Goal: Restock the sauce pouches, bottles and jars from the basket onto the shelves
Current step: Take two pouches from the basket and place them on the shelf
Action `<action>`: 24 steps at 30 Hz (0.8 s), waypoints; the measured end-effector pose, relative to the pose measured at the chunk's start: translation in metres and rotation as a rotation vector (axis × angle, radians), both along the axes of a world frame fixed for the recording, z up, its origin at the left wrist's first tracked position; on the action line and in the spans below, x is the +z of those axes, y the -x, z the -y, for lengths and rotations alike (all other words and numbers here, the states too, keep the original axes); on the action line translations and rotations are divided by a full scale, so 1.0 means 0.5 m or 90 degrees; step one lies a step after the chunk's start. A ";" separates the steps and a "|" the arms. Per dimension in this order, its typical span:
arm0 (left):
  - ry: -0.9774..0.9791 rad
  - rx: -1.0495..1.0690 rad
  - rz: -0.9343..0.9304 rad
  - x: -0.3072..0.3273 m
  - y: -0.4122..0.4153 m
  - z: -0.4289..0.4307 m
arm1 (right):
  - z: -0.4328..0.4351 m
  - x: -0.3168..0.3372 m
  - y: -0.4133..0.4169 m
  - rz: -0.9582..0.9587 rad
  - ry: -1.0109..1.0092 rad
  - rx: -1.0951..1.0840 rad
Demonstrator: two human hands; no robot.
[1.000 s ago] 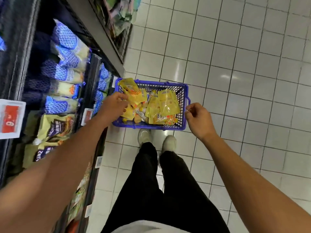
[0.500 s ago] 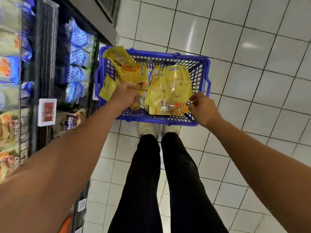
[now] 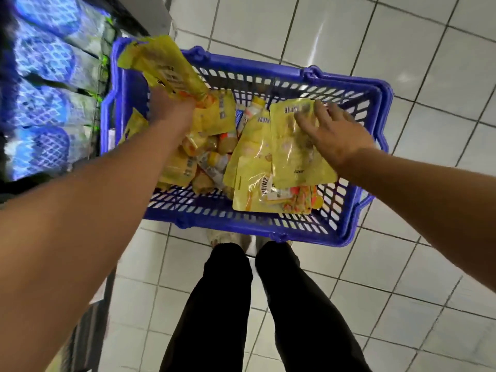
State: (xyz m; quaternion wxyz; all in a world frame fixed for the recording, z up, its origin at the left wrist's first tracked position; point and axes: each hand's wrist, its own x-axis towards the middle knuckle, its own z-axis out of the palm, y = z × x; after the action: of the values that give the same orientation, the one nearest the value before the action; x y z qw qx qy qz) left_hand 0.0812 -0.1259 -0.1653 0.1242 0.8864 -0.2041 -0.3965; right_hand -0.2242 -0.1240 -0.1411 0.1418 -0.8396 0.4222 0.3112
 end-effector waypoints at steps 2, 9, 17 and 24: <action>0.009 -0.035 0.034 -0.027 -0.004 0.013 | 0.019 -0.030 0.000 -0.020 0.006 0.091; 0.057 0.075 -0.038 -0.080 -0.001 0.039 | 0.034 -0.095 0.017 -0.062 0.005 0.234; 0.119 0.164 -0.043 -0.082 0.000 0.044 | 0.045 -0.119 0.022 0.044 -0.035 0.238; 0.172 0.099 -0.082 -0.056 0.021 0.005 | 0.023 -0.081 -0.022 0.338 -0.246 -0.343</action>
State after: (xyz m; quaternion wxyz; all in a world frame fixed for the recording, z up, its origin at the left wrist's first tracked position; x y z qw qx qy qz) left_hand 0.0706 -0.1285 -0.1934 0.2855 0.8475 -0.1781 -0.4105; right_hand -0.2134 -0.1357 -0.1814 0.4766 -0.7081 0.5094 0.1091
